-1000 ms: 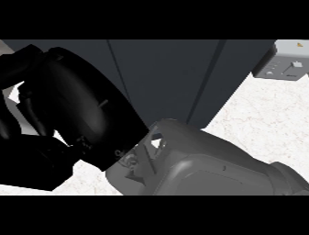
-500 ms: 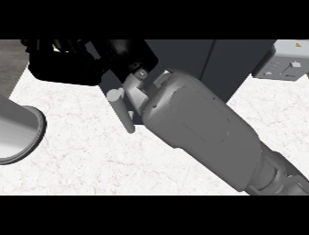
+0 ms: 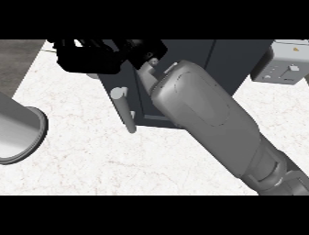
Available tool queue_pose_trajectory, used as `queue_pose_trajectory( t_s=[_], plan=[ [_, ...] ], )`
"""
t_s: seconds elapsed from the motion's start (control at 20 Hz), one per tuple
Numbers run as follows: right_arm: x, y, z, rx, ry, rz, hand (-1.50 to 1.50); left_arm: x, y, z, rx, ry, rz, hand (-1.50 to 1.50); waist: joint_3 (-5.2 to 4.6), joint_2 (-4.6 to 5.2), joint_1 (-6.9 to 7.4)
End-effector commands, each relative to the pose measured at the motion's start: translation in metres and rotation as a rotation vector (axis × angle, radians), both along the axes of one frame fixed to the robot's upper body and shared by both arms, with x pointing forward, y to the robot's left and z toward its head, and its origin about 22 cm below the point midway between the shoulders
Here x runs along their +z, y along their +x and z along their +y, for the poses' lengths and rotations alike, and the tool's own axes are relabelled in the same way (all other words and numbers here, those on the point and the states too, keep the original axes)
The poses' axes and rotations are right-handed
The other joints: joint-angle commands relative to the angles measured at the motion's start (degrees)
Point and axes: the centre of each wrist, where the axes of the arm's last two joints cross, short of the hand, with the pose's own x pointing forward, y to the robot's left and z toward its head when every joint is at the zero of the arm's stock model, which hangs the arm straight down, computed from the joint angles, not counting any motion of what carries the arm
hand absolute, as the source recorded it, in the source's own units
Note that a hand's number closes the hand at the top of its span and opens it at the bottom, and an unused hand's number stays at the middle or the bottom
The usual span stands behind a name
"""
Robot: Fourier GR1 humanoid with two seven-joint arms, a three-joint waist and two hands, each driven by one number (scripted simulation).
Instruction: Pick up the wine, place it into the cabinet and close the cabinet
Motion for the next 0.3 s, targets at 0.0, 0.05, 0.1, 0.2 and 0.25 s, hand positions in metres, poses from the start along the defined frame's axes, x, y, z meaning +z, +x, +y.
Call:
queue_pose_trajectory(
  t_s=[0.0, 0.05, 0.1, 0.2, 0.25],
  plan=[
    [-0.021, 0.047, -0.061, -0.178, -0.044, 0.026, 1.50, 0.004, 0.000, -0.007, 0.010, 0.003, -0.013, -1.50, 0.34, 2.53, -0.42],
    [-0.014, 0.039, -0.026, -0.180, -0.058, 0.017, 1.50, 0.001, 0.002, 0.000, -0.025, 0.008, 0.003, -1.50, 0.22, 2.45, 0.17],
    [-0.022, 0.045, -0.050, -0.174, -0.063, 0.019, 1.50, 0.004, 0.004, -0.001, 0.003, 0.008, -0.001, -1.50, 0.30, 2.42, -0.59],
    [-0.033, 0.039, -0.033, -0.182, -0.064, 0.015, 1.50, 0.000, 0.005, -0.007, 0.001, 0.009, -0.004, -1.50, 0.27, 2.38, -0.54],
    [-0.006, 0.043, -0.041, -0.183, -0.060, 0.018, 1.50, 0.000, 0.008, 0.005, 0.021, 0.004, -0.015, -1.50, 0.22, 2.20, -0.49]
  ],
)
